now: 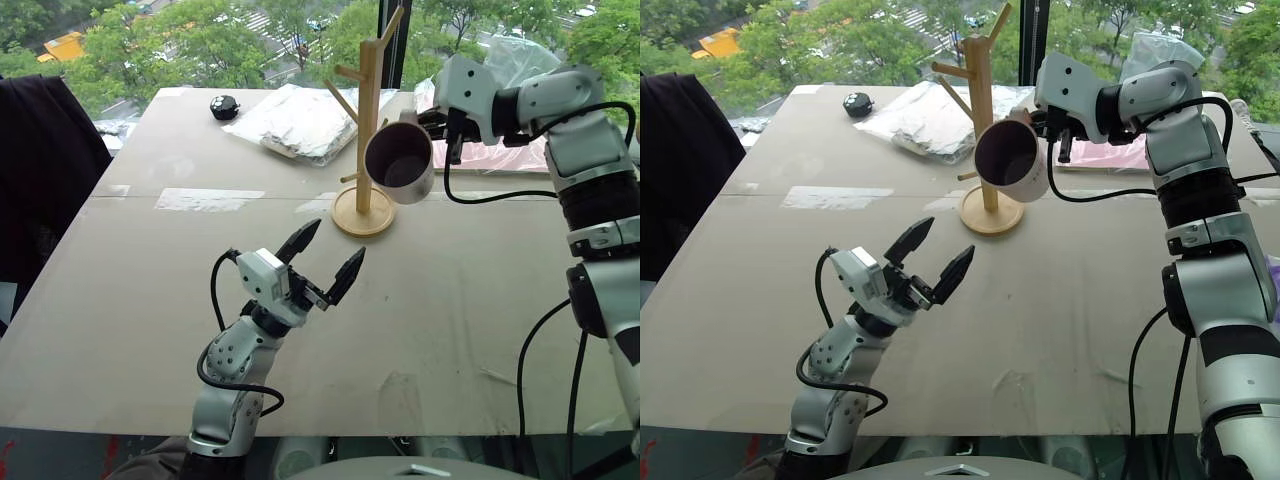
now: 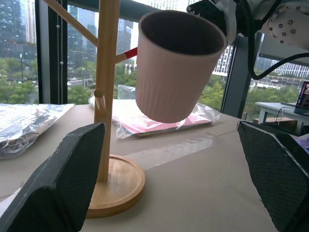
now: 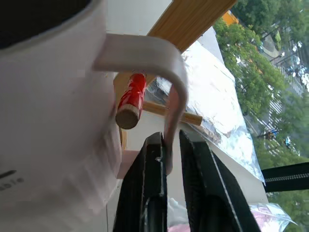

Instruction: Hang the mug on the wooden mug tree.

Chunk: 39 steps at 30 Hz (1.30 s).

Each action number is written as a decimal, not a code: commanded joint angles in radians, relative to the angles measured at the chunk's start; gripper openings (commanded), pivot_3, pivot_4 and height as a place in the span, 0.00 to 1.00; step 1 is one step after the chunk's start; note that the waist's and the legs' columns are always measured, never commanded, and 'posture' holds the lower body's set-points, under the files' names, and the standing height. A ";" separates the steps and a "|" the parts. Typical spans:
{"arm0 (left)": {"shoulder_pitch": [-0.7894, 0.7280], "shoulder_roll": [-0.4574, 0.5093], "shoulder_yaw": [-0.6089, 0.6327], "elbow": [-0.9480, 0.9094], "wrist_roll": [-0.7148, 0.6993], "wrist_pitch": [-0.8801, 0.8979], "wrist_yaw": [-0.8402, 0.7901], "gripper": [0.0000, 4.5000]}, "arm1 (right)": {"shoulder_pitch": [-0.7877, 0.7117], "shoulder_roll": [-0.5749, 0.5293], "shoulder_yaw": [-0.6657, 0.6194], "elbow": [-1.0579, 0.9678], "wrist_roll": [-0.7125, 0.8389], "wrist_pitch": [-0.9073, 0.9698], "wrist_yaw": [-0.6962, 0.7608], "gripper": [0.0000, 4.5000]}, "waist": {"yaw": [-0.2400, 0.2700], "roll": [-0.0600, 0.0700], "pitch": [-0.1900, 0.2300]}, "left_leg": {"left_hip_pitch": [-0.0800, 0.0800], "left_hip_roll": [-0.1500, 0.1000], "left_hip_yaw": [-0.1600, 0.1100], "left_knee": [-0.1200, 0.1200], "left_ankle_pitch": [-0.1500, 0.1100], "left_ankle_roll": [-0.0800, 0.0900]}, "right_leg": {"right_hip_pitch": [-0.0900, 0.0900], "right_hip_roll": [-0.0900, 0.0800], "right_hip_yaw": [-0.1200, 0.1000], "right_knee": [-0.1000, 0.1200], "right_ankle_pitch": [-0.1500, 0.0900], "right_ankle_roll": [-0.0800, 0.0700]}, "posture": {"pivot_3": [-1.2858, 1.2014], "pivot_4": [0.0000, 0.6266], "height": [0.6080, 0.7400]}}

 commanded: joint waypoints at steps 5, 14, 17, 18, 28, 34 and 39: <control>0.011 0.000 -0.001 -0.013 -0.012 -0.032 -0.015 1.00 | -0.008 -0.005 -0.024 -0.087 0.006 0.057 -0.042 0.92 | 0.001 0.000 0.000 | -0.006 0.000 0.000 0.000 0.002 -0.003 | -0.006 0.000 0.000 0.000 0.000 0.000 | 0.52 0.24 1.00; 0.066 0.019 0.012 -0.022 -0.017 -0.037 -0.031 1.00 | 0.210 -0.106 -0.153 -0.322 0.142 0.273 -0.028 0.98 | 0.014 0.000 0.000 | -0.012 -0.002 -0.003 0.001 0.003 -0.004 | -0.009 -0.001 -0.005 -0.001 0.002 0.004 | 0.52 0.24 1.00; 0.115 0.044 0.028 -0.039 -0.021 -0.039 -0.041 1.00 | 0.437 -0.161 -0.262 -0.525 0.266 0.370 -0.008 0.98 | 0.021 0.000 0.000 | -0.013 -0.002 -0.004 0.001 0.001 -0.002 | -0.009 -0.002 -0.007 -0.001 0.002 0.004 | 0.52 0.24 1.00; 0.134 0.052 0.035 -0.045 -0.023 -0.040 -0.043 1.00 | 0.529 -0.172 -0.306 -0.600 0.310 0.391 -0.008 0.98 | 0.022 0.000 0.000 | -0.013 -0.002 -0.005 0.001 0.000 0.000 | -0.009 -0.002 -0.008 -0.002 0.002 0.004 | 0.52 0.24 1.00; 0.329 0.153 0.035 -0.052 0.005 0.094 -0.034 1.00 | 1.513 0.108 -0.556 -1.082 0.474 0.323 -0.237 0.98 | 0.023 0.001 -0.002 | -0.005 -0.001 -0.004 0.003 0.000 0.001 | -0.003 0.006 -0.007 0.000 -0.001 0.000 | 0.52 0.24 1.00; 0.376 0.226 0.037 -0.103 0.057 0.217 0.004 1.00 | 1.691 0.231 -0.519 -1.005 0.381 0.034 -0.311 0.98 | -0.001 0.002 0.001 | 0.006 0.002 0.001 0.003 0.000 0.000 | 0.004 0.006 -0.004 0.000 -0.004 0.005 | 0.52 0.24 1.00; 0.383 0.273 0.054 -0.127 0.076 0.232 0.000 1.00 | 1.725 0.250 -0.506 -0.955 0.398 -0.032 -0.338 0.98 | -0.001 0.002 0.000 | 0.007 0.002 0.003 0.003 0.000 0.000 | 0.003 0.002 -0.006 0.001 -0.003 0.003 | 0.52 0.24 1.00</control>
